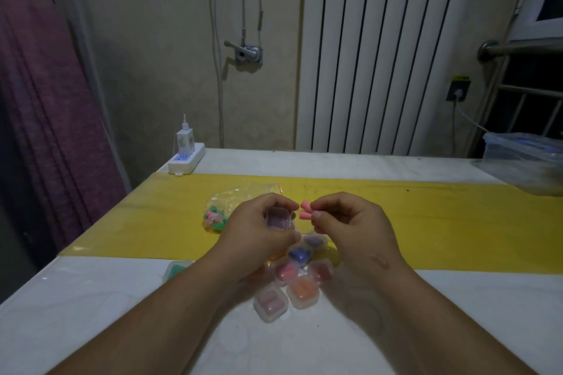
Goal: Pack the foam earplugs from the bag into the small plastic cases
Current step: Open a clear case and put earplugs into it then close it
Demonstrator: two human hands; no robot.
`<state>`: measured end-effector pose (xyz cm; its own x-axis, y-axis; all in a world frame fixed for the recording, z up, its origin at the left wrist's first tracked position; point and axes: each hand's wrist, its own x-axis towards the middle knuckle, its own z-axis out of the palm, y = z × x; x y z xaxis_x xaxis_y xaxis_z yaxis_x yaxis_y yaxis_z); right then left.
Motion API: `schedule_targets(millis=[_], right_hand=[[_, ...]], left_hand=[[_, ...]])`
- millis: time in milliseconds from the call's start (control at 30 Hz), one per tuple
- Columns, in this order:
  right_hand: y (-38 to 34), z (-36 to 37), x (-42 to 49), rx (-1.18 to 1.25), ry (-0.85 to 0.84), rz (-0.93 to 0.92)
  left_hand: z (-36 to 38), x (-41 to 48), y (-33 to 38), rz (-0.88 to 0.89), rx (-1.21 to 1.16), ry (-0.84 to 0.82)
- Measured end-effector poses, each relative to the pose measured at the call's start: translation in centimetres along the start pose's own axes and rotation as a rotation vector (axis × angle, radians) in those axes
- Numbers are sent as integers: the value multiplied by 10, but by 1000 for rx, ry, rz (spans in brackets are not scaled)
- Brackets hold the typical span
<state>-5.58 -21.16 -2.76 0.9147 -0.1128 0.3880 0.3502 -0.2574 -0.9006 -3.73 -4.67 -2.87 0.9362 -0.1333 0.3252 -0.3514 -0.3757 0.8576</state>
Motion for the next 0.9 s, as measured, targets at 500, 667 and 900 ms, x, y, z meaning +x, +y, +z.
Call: schedule_targets(millis=[500,667,900], right_hand=[[4,5,-1,-94,10,-62],[5,5,-1,-187,11,-68],[7,8,-1,-435,51,-186]], left_hand=[[0,0,0,-12,0,6],[0,-1,1,-40,-24,0],[0,1,0,-52,-101,4]])
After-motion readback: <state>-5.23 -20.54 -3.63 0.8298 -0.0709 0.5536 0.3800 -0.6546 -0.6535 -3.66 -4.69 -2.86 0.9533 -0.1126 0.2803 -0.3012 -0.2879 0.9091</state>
